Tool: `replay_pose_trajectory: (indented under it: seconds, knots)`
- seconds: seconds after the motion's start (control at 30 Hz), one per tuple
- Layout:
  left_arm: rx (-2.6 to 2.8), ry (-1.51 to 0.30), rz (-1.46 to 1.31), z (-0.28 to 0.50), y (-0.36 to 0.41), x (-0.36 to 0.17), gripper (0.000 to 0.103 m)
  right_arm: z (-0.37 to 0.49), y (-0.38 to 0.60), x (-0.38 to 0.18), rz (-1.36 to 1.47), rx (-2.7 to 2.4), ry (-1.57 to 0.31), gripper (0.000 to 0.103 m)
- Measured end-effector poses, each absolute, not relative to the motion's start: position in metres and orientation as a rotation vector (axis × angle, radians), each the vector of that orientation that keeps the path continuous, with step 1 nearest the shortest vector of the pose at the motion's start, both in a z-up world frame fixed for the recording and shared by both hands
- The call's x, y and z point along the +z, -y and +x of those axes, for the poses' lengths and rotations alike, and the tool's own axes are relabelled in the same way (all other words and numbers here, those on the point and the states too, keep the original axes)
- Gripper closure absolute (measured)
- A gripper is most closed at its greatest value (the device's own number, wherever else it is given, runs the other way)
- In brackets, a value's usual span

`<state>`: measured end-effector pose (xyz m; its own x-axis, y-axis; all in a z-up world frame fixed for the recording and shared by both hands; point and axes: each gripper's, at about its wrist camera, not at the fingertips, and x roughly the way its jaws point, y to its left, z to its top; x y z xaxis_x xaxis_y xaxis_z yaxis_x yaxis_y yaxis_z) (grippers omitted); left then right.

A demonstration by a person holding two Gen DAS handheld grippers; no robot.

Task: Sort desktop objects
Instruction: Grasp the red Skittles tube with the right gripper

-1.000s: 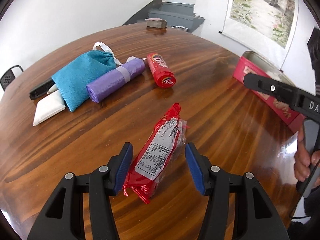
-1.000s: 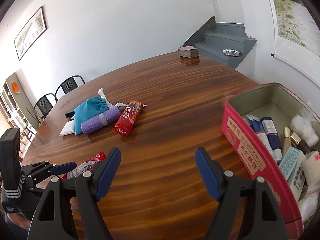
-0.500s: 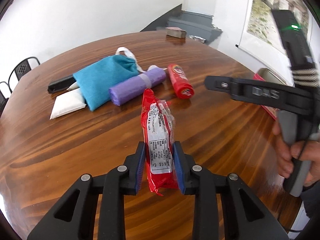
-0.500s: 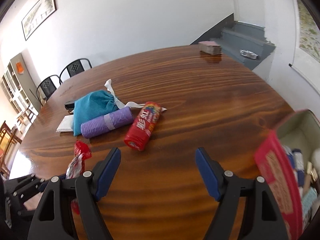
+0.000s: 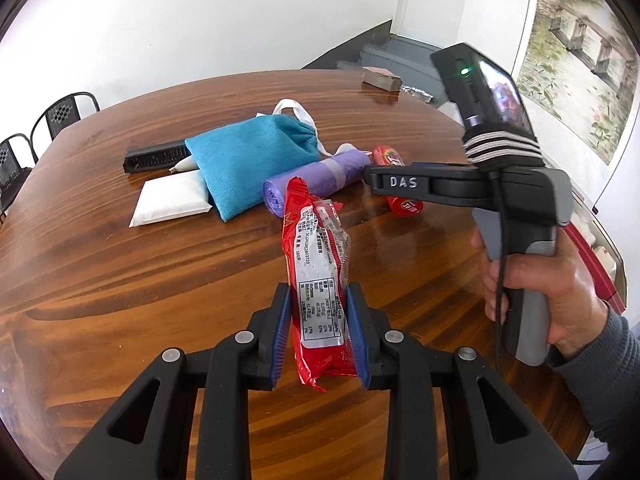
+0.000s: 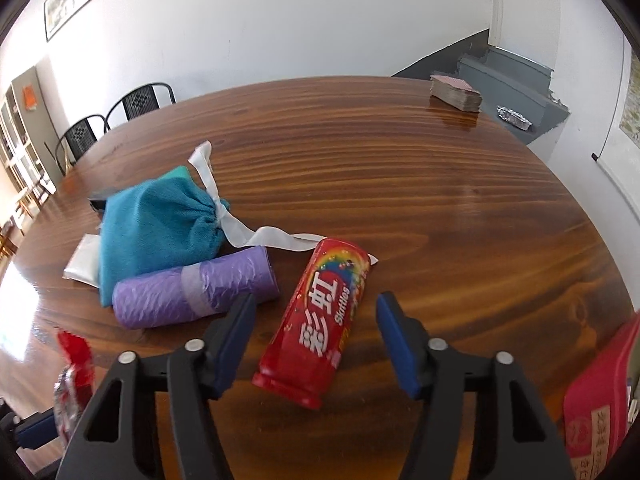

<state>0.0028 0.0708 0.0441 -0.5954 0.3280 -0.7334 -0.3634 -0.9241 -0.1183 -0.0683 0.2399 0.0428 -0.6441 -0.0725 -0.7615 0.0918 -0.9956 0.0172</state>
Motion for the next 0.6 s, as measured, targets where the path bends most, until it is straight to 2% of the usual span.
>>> replay_pose_trajectory:
  seconds: [0.2, 0.3, 0.6]
  knots:
    - [2.505, -0.068, -1.135, 0.006, -0.073, 0.045, 0.073, -0.072, -0.238, 0.039, 1.306, -2.742, -0.055, 0.054]
    - [2.506, -0.070, -1.138, 0.006, -0.074, 0.044, 0.073, -0.070, -0.236, 0.041, 1.301, -2.734, -0.065, 0.065]
    - [2.535, -0.054, -1.111, 0.009, -0.070, 0.050, 0.073, -0.054, -0.241, 0.049, 1.257, -2.731, 0.008, 0.065]
